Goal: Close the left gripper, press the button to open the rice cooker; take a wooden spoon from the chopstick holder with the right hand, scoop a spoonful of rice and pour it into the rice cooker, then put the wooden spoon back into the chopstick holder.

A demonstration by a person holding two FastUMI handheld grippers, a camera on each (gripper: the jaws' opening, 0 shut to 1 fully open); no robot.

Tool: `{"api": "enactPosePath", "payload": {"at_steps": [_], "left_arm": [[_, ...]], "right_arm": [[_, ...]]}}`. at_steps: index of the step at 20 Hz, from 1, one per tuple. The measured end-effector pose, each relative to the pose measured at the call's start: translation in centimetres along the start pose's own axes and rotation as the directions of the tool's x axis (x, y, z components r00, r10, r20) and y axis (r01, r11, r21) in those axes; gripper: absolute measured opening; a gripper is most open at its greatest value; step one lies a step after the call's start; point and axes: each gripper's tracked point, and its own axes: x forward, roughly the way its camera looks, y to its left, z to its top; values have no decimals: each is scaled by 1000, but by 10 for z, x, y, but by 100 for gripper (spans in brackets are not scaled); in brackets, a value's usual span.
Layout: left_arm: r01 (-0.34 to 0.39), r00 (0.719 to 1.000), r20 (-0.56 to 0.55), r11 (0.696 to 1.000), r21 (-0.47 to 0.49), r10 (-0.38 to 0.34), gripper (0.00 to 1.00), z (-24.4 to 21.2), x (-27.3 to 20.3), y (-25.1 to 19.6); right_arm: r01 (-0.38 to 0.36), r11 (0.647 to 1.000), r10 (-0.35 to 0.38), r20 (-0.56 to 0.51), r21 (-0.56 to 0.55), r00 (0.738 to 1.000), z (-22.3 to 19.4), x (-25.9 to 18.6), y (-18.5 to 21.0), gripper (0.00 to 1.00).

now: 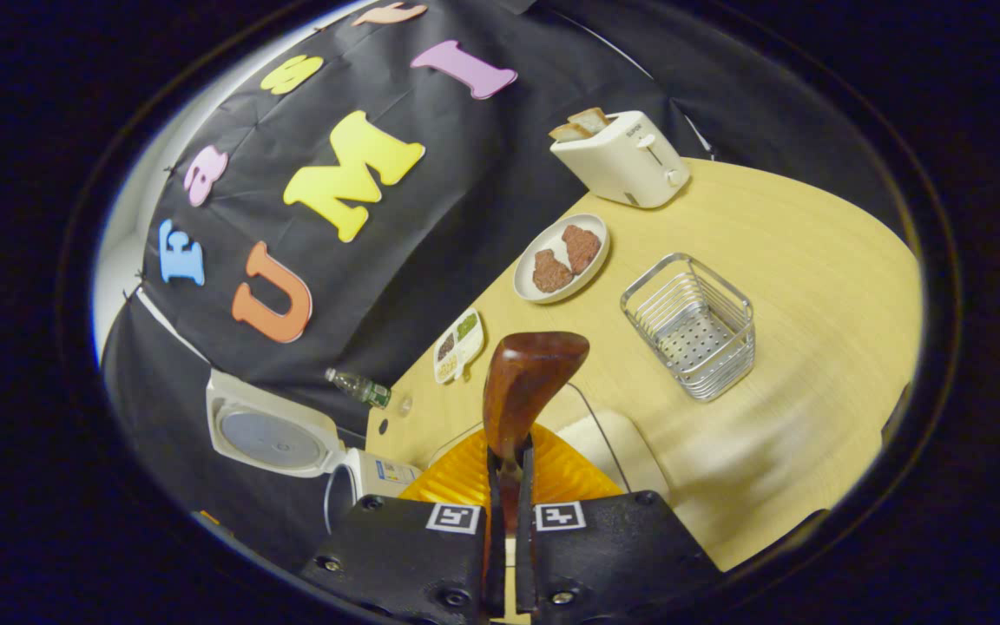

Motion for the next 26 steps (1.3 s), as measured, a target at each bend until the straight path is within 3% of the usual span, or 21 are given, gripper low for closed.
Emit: {"api": "enactPosePath", "payload": {"at_steps": [6,12,18,26], "left_arm": [[-1,1000,30,1000,21,0,95,3,5,-2],[-3,997,78,999,44,-1,95,3,-3,12],[41,993,111,996,75,-49,95,-5,-20,32],[68,989,132,997,32,-71,95,-14,-48,39]], "right_arm": [[-71,995,67,63,71,996,48,-35,24,10],[-213,972,207,59,99,976,59,-55,114,10],[-316,949,317,-60,19,947,4,-37,222,10],[-341,927,303,-226,-154,926,-108,26,298,10]]}}
